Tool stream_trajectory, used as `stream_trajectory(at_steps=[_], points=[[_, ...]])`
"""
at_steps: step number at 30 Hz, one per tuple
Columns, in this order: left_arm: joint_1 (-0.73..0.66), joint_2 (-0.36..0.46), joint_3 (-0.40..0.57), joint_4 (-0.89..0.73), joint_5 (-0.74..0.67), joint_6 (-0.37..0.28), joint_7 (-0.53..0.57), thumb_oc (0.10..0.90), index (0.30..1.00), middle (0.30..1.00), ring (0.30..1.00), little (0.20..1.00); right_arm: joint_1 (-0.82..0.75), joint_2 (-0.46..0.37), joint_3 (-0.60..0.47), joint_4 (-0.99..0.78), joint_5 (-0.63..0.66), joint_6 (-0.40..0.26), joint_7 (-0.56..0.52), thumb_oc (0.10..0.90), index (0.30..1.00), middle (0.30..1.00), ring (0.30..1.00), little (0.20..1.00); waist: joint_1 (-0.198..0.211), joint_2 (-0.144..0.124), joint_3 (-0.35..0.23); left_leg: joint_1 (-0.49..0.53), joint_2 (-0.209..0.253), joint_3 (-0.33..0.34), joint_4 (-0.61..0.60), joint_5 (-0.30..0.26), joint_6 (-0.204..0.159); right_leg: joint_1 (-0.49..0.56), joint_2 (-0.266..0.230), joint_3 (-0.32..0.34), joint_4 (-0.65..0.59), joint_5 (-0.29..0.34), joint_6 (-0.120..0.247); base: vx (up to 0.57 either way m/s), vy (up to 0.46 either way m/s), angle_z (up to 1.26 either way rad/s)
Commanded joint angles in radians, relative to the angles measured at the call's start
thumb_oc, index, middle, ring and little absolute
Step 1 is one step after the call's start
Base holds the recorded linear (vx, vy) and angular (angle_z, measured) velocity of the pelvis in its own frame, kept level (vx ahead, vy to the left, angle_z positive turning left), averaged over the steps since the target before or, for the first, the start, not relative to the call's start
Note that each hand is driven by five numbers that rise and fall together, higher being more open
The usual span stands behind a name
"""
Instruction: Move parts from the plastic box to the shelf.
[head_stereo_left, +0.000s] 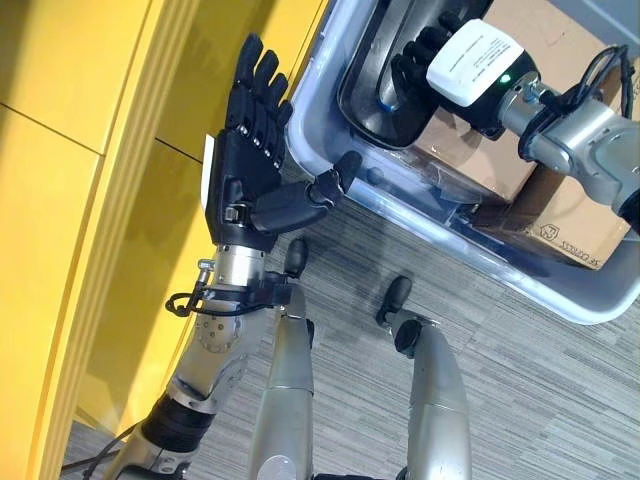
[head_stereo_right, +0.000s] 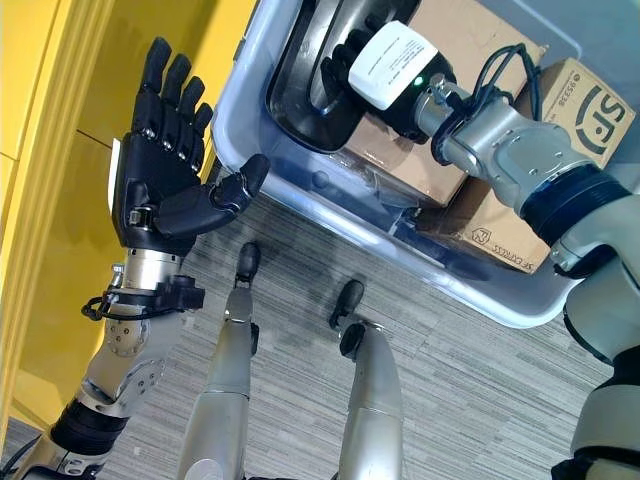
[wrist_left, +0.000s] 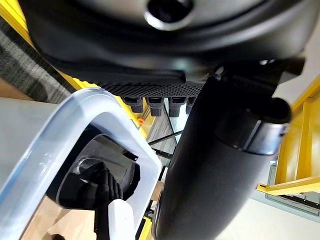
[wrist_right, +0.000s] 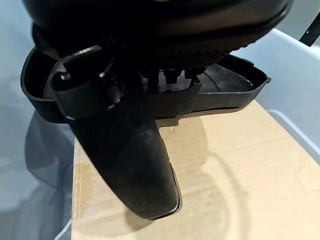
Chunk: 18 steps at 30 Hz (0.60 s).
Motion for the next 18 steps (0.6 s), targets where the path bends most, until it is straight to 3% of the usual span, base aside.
stream_trajectory(at_steps=[1, 2, 3, 12, 18], points=[[-0.048, -0.049, 0.033, -0.145, 0.044, -0.108, -0.01, 0.9, 1.0, 1.0, 1.0, 1.0, -0.017, -0.001, 0.076, 0.108, -0.005, 0.053, -0.004, 0.9, 1.0, 1.0, 1.0, 1.0, 0.013, 0.044, -0.006, -0.06, -0.03, 0.036, 0.076, -0.075, 0.041, 0.197, 0.045, 0.033, -0.058, -0.129, 0.052, 0.0, 0.0, 0.0], [-0.051, -0.05, 0.03, -0.143, 0.045, -0.105, -0.01, 0.9, 1.0, 1.0, 1.0, 1.0, -0.01, 0.002, 0.074, 0.111, -0.005, 0.053, -0.001, 0.614, 0.599, 0.599, 0.599, 0.599, 0.013, 0.043, -0.006, -0.063, -0.03, 0.036, 0.079, -0.075, 0.041, 0.193, 0.044, 0.035, -0.052, -0.13, 0.052, 0.0, 0.0, 0.0], [-0.054, -0.051, 0.03, -0.142, 0.046, -0.104, -0.01, 0.9, 1.0, 1.0, 1.0, 1.0, 0.001, 0.006, 0.07, 0.117, -0.001, 0.052, 0.004, 0.4, 0.3, 0.3, 0.3, 0.3, 0.013, 0.043, -0.006, -0.063, -0.029, 0.037, 0.081, -0.076, 0.041, 0.193, 0.044, 0.036, -0.05, -0.13, 0.052, 0.0, 0.0, 0.0], [-0.079, -0.063, 0.008, -0.117, 0.039, -0.1, -0.015, 0.9, 1.0, 1.0, 1.0, 1.0, 0.063, 0.016, 0.039, 0.069, 0.006, 0.036, 0.016, 0.4, 0.3, 0.3, 0.3, 0.3, 0.004, 0.038, -0.006, -0.023, -0.021, 0.049, 0.08, -0.086, 0.041, 0.234, 0.049, 0.031, -0.067, -0.128, 0.052, -0.01, 0.01, 0.02], [-0.084, -0.052, 0.007, -0.093, 0.028, -0.09, -0.026, 0.9, 1.0, 1.0, 1.0, 1.0, 0.109, 0.006, 0.013, 0.007, 0.022, 0.022, 0.019, 0.4, 0.3, 0.3, 0.3, 0.3, 0.002, 0.016, -0.006, 0.059, -0.007, 0.062, 0.054, -0.085, 0.037, 0.322, 0.057, 0.022, -0.128, -0.106, 0.058, -0.01, 0.008, 0.03]])
